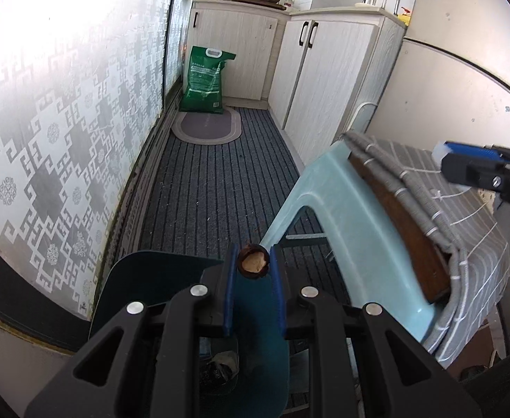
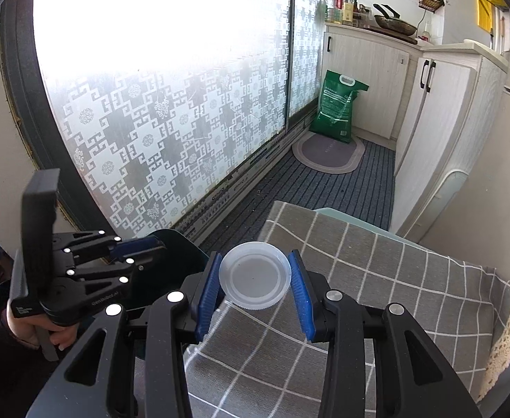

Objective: Collect trash
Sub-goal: 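Carry the nut shell and white lid to the teal bin and release both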

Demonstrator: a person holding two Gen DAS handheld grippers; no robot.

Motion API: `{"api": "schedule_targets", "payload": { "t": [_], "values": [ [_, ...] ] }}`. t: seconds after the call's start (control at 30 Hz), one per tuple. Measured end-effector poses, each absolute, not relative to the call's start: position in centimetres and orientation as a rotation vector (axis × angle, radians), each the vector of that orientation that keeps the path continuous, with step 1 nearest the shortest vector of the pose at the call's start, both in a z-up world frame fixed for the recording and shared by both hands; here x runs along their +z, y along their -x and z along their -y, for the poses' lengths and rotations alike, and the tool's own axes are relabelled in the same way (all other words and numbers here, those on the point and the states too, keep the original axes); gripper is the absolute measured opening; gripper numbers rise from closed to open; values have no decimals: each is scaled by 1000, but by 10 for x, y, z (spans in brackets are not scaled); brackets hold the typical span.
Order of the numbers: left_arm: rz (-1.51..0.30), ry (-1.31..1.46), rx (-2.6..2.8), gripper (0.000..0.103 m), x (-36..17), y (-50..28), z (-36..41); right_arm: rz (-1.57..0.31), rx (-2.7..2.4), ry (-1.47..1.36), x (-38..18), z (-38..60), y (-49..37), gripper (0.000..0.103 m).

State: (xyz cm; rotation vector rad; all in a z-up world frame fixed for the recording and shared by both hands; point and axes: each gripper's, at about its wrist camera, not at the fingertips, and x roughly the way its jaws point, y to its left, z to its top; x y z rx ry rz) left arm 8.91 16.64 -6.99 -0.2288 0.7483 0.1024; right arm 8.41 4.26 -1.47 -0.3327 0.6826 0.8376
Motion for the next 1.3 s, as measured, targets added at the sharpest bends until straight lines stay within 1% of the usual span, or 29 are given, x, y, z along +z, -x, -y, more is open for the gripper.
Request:
{"api": "schedule_targets", "payload": {
  "t": [0.47,0.93,1.0,1.3],
  "values": [
    [-895,243,190,20,-125,-66,-213,-711,923,371,-25,-102,-68,40],
    [-1081,191,200,21,-176,-58,-226,-791,968,441,-56,-156,-51,40],
    [-1105,188,190,22,-182,-57,-226,-805,969,455,-62,-161,-50,40],
    [-1086,188,195,24,-181,-49,-235,-872,966,495,-89,-180,-50,40]
  ]
}}
